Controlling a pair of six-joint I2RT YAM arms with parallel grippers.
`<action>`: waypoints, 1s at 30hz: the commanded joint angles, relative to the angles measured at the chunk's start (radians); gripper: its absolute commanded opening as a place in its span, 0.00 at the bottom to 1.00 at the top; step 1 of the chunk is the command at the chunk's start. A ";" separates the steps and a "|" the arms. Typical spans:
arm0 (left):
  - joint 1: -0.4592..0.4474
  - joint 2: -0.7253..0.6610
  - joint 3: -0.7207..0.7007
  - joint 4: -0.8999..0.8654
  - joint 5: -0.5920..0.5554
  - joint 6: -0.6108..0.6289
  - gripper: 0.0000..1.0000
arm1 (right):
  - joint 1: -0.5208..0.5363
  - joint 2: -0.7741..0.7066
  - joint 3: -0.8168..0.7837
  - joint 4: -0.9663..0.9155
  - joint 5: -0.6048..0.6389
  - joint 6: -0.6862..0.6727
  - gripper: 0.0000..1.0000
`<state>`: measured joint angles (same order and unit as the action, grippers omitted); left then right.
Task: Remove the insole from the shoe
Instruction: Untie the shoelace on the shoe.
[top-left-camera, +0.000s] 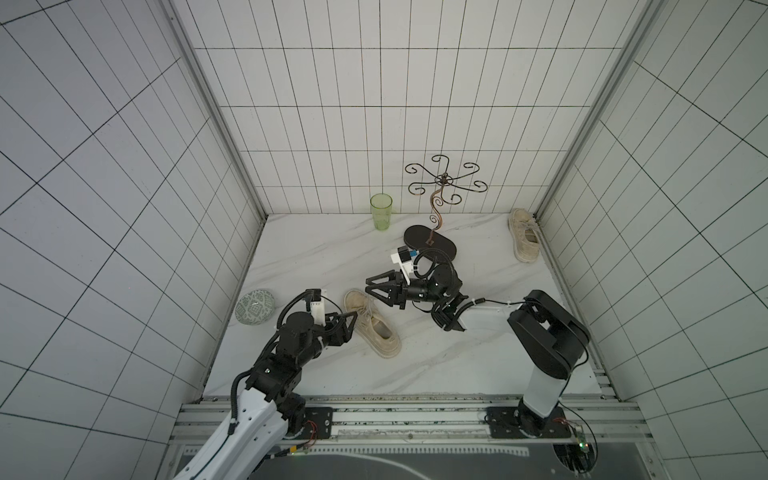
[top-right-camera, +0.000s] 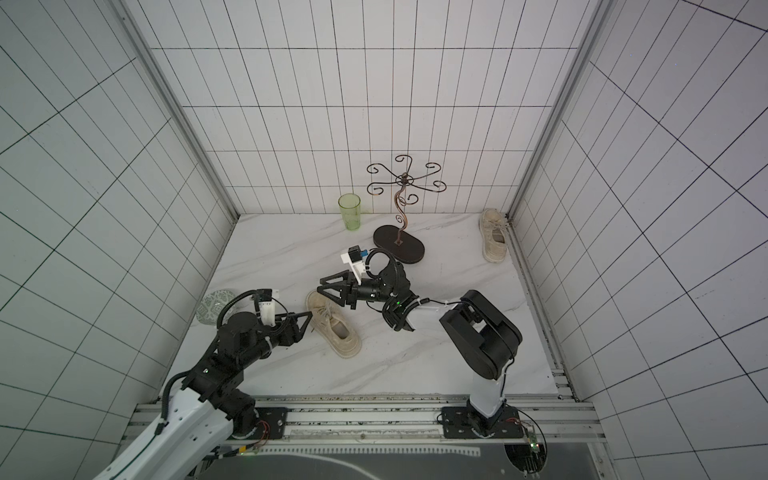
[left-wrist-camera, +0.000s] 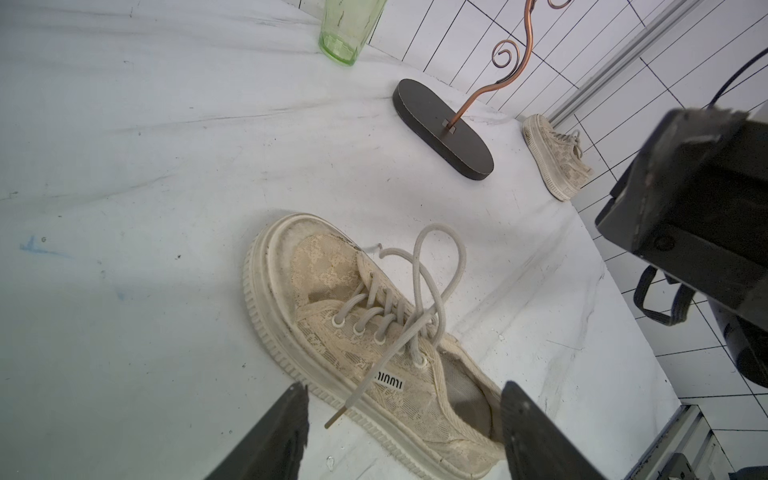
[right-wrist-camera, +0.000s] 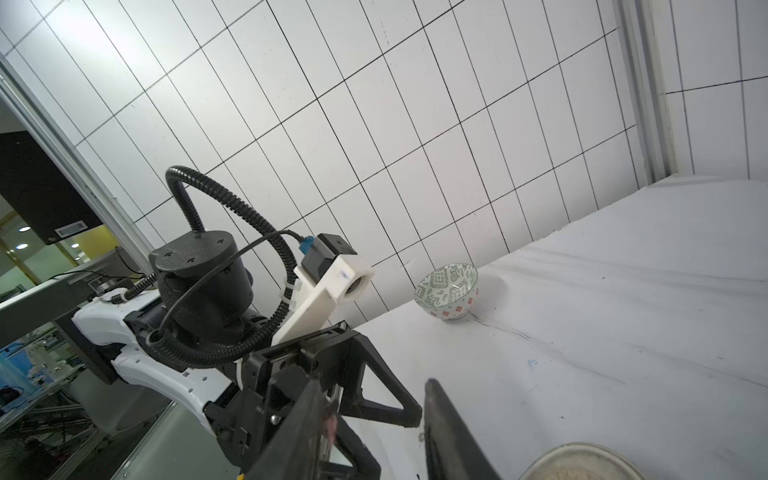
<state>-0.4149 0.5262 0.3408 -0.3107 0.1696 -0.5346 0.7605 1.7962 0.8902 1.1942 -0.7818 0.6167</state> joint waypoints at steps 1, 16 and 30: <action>0.005 0.006 0.018 0.018 0.019 -0.001 0.73 | -0.004 -0.071 -0.024 -0.180 0.040 -0.107 0.40; 0.015 -0.016 0.077 -0.046 -0.088 -0.019 0.73 | -0.012 0.001 -0.004 -0.553 -0.029 -0.243 0.47; 0.018 -0.030 0.058 -0.049 -0.079 -0.026 0.73 | 0.003 0.087 0.049 -0.510 -0.094 -0.201 0.45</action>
<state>-0.4026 0.5064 0.3927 -0.3580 0.1013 -0.5533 0.7597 1.8606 0.8921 0.6586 -0.8349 0.4065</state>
